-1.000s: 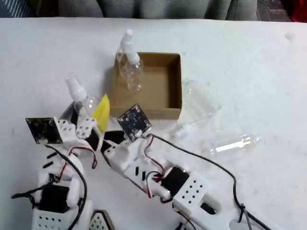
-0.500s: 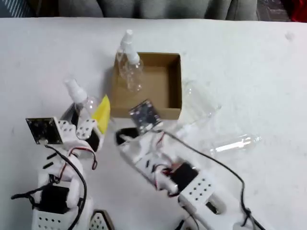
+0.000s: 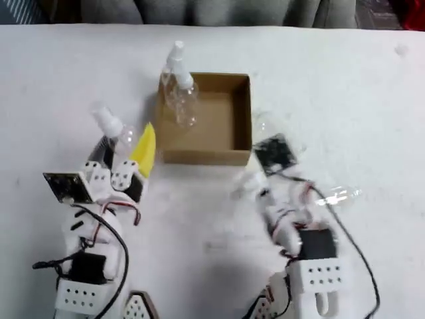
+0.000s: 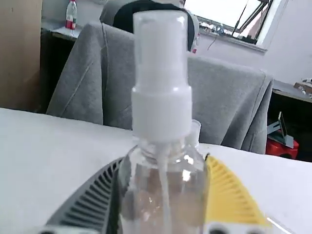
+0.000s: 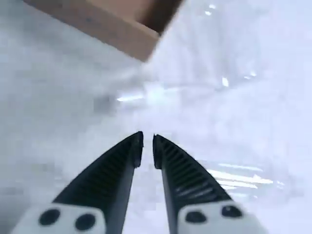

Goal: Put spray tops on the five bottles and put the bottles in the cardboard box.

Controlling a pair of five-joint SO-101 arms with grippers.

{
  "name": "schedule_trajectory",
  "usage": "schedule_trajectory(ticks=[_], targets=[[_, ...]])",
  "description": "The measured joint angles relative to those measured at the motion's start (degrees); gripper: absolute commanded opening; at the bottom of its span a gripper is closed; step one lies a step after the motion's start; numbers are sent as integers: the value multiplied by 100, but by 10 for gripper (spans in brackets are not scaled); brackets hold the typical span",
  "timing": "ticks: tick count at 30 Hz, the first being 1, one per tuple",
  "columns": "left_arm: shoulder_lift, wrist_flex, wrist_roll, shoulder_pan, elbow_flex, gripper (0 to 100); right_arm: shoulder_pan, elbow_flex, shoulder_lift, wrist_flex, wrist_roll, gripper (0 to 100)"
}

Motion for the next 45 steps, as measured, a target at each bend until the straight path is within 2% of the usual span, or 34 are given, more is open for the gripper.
schedule_trajectory(ticks=[2, 4, 8, 14, 21, 33, 39, 45], targets=[[0, -290, 0, -9, 88, 22, 765, 132, -88, 0, 756, 15], [0, -510, 0, 0, 88, 22, 1275, 404, -88, 0, 1152, 15], [0, -985, 0, -9, 88, 22, 1653, 967, -97, 18, 1468, 15], [0, -1424, -589, 281, 88, 22, 1785, 1635, -79, -387, 1565, 15], [141, -1899, -712, 624, 9, 22, 1758, 1732, -114, -431, 1582, 15], [3095, -2031, -712, 624, -1609, 22, 1802, 1767, -114, -431, 1820, 15], [4149, -3209, -712, 624, -1670, 22, 1802, 1767, -114, -431, 1837, 15], [5345, -3974, -712, 624, -1670, 22, 1811, 1767, -114, -431, 1837, 15]])
